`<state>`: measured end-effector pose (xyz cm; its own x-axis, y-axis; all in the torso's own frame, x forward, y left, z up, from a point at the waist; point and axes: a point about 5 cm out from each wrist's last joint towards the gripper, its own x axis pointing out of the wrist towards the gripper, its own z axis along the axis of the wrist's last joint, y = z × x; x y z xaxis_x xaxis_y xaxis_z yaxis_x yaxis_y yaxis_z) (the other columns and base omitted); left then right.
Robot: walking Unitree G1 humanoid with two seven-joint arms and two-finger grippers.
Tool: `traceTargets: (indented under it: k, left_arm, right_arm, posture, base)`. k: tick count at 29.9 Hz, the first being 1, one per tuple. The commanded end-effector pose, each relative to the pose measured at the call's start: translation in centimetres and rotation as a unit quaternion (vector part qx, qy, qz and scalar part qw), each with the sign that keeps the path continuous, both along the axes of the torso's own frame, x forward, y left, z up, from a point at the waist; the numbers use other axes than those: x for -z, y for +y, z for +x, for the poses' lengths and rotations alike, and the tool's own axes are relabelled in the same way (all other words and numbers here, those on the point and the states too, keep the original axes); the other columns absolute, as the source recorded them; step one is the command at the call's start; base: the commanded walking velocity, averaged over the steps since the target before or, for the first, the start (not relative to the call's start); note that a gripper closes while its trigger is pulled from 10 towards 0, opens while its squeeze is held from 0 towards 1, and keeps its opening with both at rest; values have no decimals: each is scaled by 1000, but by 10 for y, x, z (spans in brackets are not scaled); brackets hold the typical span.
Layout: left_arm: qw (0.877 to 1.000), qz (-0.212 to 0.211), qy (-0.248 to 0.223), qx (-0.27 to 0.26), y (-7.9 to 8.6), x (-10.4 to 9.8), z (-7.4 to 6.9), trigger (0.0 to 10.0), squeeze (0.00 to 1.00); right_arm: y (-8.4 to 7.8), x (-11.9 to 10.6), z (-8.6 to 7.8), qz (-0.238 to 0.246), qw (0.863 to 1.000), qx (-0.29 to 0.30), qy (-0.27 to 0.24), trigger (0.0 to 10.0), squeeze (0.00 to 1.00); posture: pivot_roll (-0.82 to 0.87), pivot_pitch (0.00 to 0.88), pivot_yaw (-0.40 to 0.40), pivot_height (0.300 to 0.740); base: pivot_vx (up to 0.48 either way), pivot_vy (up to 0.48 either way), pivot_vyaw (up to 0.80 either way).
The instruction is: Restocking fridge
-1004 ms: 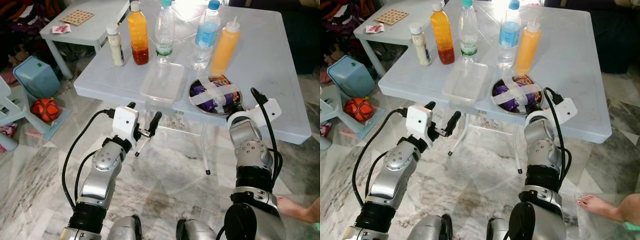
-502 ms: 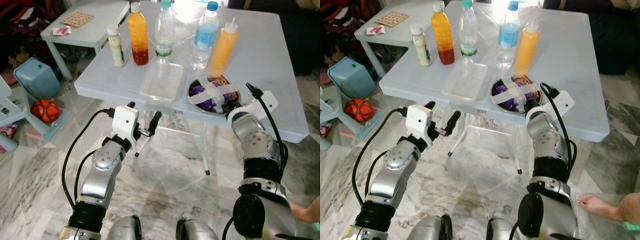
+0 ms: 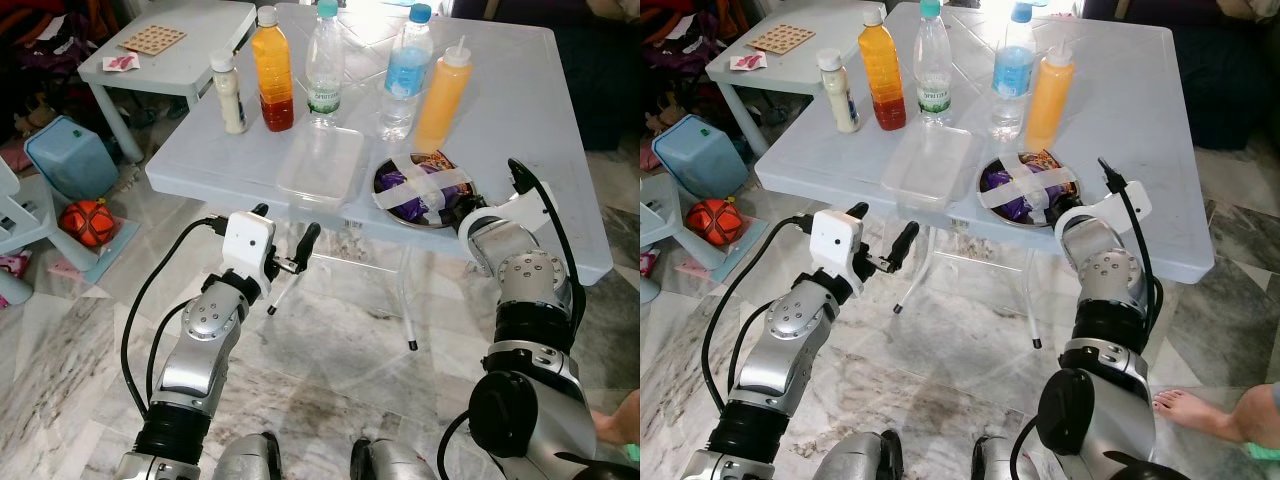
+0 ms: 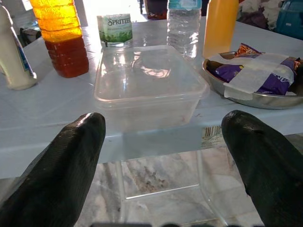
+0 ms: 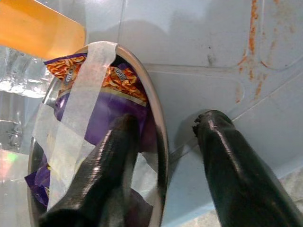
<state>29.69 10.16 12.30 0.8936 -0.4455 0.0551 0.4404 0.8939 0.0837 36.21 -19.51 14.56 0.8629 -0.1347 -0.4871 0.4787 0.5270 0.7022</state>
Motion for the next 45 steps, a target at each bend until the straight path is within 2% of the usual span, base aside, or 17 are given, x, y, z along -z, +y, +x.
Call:
traceTargets:
  k: [1,3,4,5,6,7,8,12,17,18,20,21,29,40,45]
  left_arm:
    - [1000,5,3,-1,2,0,1,10000,0]
    - [1000,5,3,-1,1,0,1,10000,0]
    - [1000,4,3,-1,1,0,1,10000,0]
    - [1000,3,4,-1,0,0,1,10000,0]
    - [1000,3,5,-1,0,0,1,10000,0]
    - [1000,2,5,-1,0,1,1,10000,0]
    - [1000,2,6,-1,0,1,0,10000,0]
    - [1000,2,7,-1,0,1,0,10000,0]
    - [1000,0,11,-5,1,2,1,10000,0]
    - [1000,-1,11,-4,1,2,1,10000,0]
    - [1000,-1,11,-4,1,1,1,10000,0]
    - [1000,0,10,-4,1,1,1,10000,0]
    - [1000,0,10,-6,2,1,1,10000,0]
    - [1000,-3,6,-2,-1,1,2,10000,0]
    - [1000,-8,4,0,-2,-1,1,10000,0]
  right_arm:
    - [23,28,-8,24,996,-43,69,0,0]
    - [24,28,-9,26,996,-46,72,0,0]
    - [26,29,-9,29,996,-47,74,2824,0]
    - [28,27,-10,33,995,-50,74,4157,0]
    - [28,26,-9,35,995,-53,73,7255,0]
    - [29,25,-9,35,995,-55,73,7255,0]
    - [27,25,-8,33,995,-56,73,10000,0]
    - [23,25,-6,28,995,-57,73,10000,0]
    - [10,23,3,24,995,-61,69,10000,0]
    - [9,22,4,29,996,-59,64,7608,0]
    - [8,22,4,33,996,-57,60,7608,0]
    - [8,23,4,36,996,-57,61,0,0]
    - [8,26,3,40,995,-61,74,0,0]
    - [-6,32,1,41,995,-26,87,0,0]
    - [-12,21,-2,30,998,-3,63,0,0]
  posture:
    - [50,112,41,740]
    - [48,114,41,740]
    - [48,113,39,740]
    - [48,115,38,740]
    - [48,115,38,740]
    - [48,115,38,740]
    - [45,117,38,740]
    - [47,117,37,740]
    - [49,119,39,740]
    - [51,119,40,740]
    - [51,119,40,740]
    - [51,120,41,740]
    - [52,116,36,740]
    - [43,106,31,740]
    - [45,103,28,740]
  base:
    - [0,0,0]
    - [0,0,0]
    - [0,0,0]
    - [0,0,0]
    - [0,0,0]
    - [0,0,0]
    - [0,0,0]
    - [0,0,0]
    - [0,0,0]
    - [0,0,0]
    - [0,0,0]
    - [0,0,0]
    - [0,0,0]
    - [0,0,0]
    - [0,0,0]
